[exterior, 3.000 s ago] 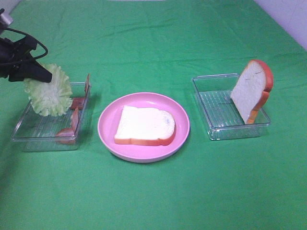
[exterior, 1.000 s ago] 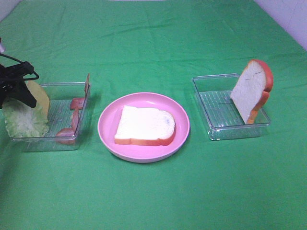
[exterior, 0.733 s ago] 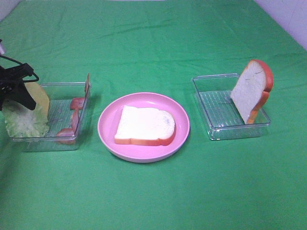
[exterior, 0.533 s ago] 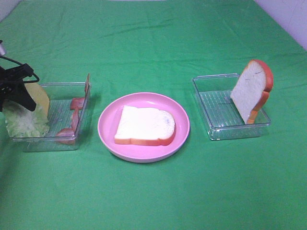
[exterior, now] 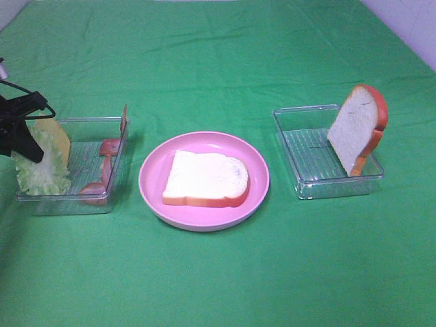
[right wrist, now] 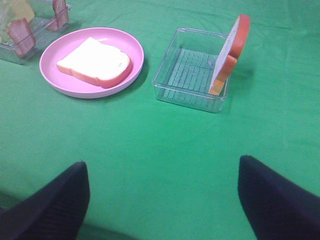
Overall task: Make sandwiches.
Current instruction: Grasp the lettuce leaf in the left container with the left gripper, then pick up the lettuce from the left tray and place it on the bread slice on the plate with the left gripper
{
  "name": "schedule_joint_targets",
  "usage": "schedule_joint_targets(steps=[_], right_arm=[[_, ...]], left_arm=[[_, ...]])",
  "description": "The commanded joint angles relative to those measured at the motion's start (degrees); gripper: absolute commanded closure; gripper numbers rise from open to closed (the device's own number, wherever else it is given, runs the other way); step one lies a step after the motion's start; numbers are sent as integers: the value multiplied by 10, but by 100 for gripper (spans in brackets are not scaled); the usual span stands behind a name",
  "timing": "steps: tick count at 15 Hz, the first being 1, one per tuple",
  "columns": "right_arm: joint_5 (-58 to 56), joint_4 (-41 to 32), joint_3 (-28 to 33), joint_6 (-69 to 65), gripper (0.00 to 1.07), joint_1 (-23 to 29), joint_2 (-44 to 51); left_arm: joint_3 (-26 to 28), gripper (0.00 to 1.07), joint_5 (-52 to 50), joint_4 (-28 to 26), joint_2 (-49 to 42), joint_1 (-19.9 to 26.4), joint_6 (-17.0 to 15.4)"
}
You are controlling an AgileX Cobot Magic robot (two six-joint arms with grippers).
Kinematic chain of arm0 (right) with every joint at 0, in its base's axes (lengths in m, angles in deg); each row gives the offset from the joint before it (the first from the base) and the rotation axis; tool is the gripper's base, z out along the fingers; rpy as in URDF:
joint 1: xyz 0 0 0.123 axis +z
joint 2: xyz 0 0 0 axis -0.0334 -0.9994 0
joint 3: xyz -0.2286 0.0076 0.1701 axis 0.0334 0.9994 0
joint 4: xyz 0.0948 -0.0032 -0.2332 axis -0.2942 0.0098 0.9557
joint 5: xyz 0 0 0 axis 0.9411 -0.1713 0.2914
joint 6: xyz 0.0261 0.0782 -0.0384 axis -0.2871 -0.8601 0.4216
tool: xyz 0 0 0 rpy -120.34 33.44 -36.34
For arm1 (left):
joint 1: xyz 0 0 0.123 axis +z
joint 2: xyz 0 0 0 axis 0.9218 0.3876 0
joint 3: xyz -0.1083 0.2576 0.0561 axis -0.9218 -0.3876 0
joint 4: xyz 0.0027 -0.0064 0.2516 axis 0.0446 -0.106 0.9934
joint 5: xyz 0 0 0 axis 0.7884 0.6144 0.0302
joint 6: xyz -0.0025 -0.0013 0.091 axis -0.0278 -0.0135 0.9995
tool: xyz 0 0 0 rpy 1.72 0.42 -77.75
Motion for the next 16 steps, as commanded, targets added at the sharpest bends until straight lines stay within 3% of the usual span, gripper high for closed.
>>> schedule_joint_targets(steps=[1,6,10,11,13,16], right_arm=[[5,2,2,2,32,2,13],[5,2,2,2,32,2,13],[5,2,2,2,32,2,13],[5,2,2,2,32,2,13],[5,2,2,2,32,2,13],[5,2,2,2,32,2,13]], left_arm=[[0,107,5,-1,-1,-2,1],[2,107,-2,-49,-24,-2,20],[3,107,6,-127,-30,-2,65],[7,107,18,-175,-30,-2,94],[42,107,83,-240,-30,-2,143],[108,107,141,-308,-30,-5,146]])
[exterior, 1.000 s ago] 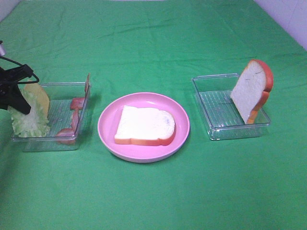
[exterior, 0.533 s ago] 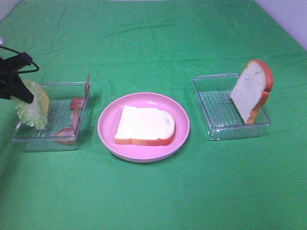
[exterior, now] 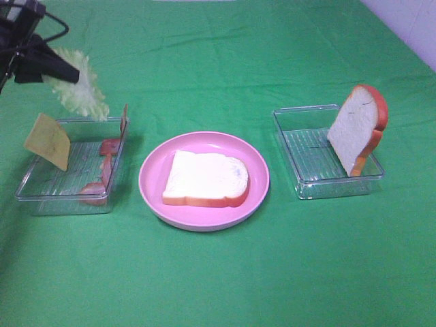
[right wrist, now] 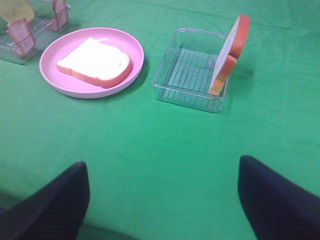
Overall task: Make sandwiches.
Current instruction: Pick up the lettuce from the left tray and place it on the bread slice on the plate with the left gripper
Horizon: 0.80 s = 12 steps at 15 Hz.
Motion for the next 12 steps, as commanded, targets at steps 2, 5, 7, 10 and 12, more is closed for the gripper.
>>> schedule_joint_targets(steps=[2,5,7,10,12], right_arm=[[5,2,2,2,32,2,13],[5,2,2,2,32,2,13],[5,2,2,2,32,2,13],[5,2,2,2,32,2,13],[5,2,2,2,32,2,13]], left_arm=[[70,107,46,-84,-4,-35,7],[83,107,14,-95,9,-127,42],[84,107,-13,-111,33,-182,42],[84,107,-44,-121,69,-232,42],[84,107,-69,-126,106,-258,42]])
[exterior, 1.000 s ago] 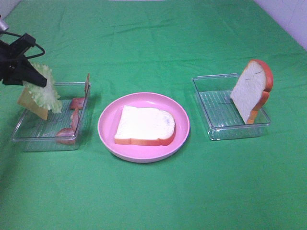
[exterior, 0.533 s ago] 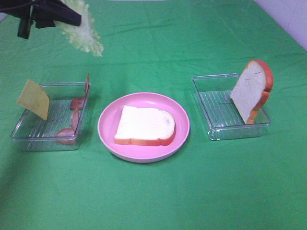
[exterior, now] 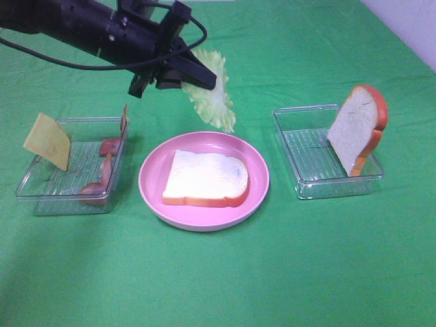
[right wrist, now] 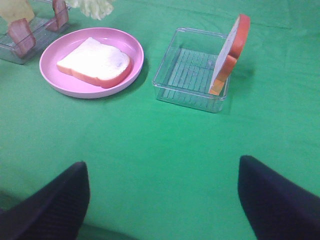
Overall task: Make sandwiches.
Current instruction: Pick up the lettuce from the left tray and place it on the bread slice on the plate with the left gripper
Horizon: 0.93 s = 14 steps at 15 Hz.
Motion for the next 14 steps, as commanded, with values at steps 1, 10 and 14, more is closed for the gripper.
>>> schedule_joint_targets(steps=[1,10,14], right_arm=[[5,2,2,2,32,2,13],[5,2,2,2,32,2,13],[5,2,2,2,32,2,13]], left_arm=[[2,107,-34,-18,37,-26,3],[2,107,-99,36,135,-56,17],[2,107,-121,69,131,-56,11]])
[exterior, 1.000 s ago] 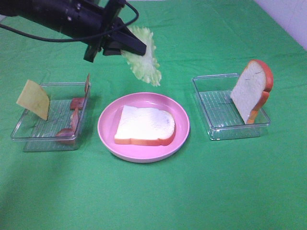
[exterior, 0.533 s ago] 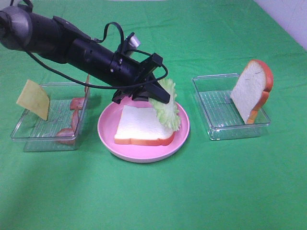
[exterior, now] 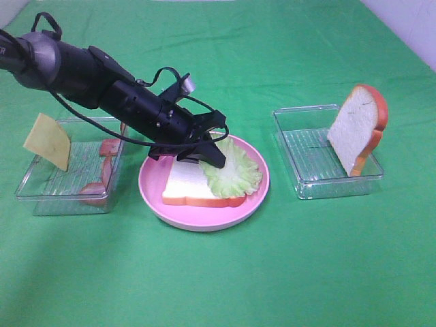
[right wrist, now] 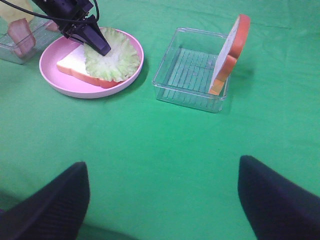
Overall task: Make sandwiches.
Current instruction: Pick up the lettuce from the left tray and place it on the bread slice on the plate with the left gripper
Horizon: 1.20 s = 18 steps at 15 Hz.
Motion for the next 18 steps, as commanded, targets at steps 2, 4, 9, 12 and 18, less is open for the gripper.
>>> schedule_joint_targets(steps=[2,4,9,12,18], right_arm=[[5,2,2,2,32,2,13],[5,2,2,2,32,2,13],[5,2,2,2,32,2,13],[5,2,2,2,32,2,13],[5,2,2,2,32,2,13]], left_arm=[[2,107,1,18,-4,-2,-32],[2,107,-2,77,-4,-2,-78],[2,107,-29,146,-30,-2,-128],[2,107,-33,178,-37,-2,-158],[2,84,-19,188,-37,-2,-184]])
